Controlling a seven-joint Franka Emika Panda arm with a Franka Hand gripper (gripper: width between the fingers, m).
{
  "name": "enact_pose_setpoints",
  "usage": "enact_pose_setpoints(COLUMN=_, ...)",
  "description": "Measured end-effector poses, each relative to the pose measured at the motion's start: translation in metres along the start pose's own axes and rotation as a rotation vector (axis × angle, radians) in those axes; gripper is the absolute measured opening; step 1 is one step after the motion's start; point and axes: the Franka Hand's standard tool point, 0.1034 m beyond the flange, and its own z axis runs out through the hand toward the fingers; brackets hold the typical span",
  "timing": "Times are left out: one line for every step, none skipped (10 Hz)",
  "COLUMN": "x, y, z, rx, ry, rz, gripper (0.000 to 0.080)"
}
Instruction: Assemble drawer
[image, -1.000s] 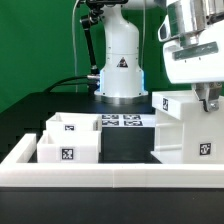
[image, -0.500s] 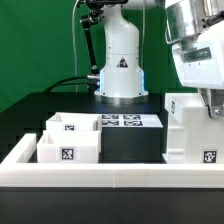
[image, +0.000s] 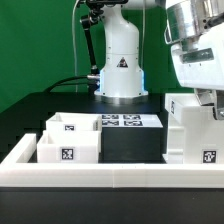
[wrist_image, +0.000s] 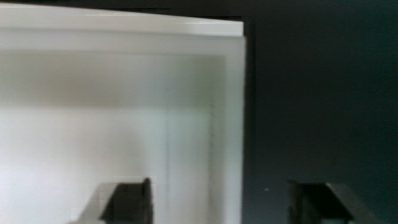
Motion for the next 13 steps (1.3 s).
enact_pose_setpoints(x=0.0, y=-0.001, z=-0.003, rx=0.003, ry=0.0, rz=-0.03, gripper=0.0553)
enact_pose_setpoints(x=-0.001, y=-0.002, z=-0.009, rx=0.006, ry=-0.001, rz=-0.088, gripper=0.0553)
enact_pose_setpoints(x=-0.003, y=-0.001, z=-0.017, rx=0.007, ry=-0.004, rz=-0.154, gripper=0.0632)
enact_pose_setpoints(x=-0.005, y=0.0, z=-0.024, rx=0.013, ry=-0.003, rz=-0.2, gripper=0.0645)
enact_pose_setpoints(x=-0.006, y=0.002, z=-0.03, rx=0.008, ry=-0.006, rz=-0.25, gripper=0.0645)
enact_pose_setpoints(x=-0.006, y=0.003, z=-0.031, rx=0.008, ry=-0.005, rz=-0.276, gripper=0.0648)
enact_pose_setpoints(x=-0.006, y=0.004, z=-0.03, rx=0.007, ry=-0.006, rz=-0.286, gripper=0.0649)
enact_pose_setpoints(x=-0.007, y=0.004, z=-0.03, rx=0.006, ry=-0.005, rz=-0.301, gripper=0.0649)
enact_pose_setpoints(x=-0.006, y=0.004, z=-0.029, rx=0.005, ry=-0.005, rz=-0.398, gripper=0.0649)
enact_pose_setpoints(x=-0.005, y=0.009, z=-0.031, rx=-0.029, ry=0.001, rz=-0.602, gripper=0.0649)
enact_pose_setpoints(x=-0.004, y=0.012, z=-0.037, rx=-0.087, ry=0.006, rz=-0.803, gripper=0.0649)
enact_pose_setpoints(x=-0.002, y=0.012, z=-0.043, rx=-0.115, ry=-0.012, rz=-0.934, gripper=0.0649)
enact_pose_setpoints(x=0.002, y=0.01, z=-0.044, rx=-0.108, ry=-0.011, rz=-0.987, gripper=0.0649)
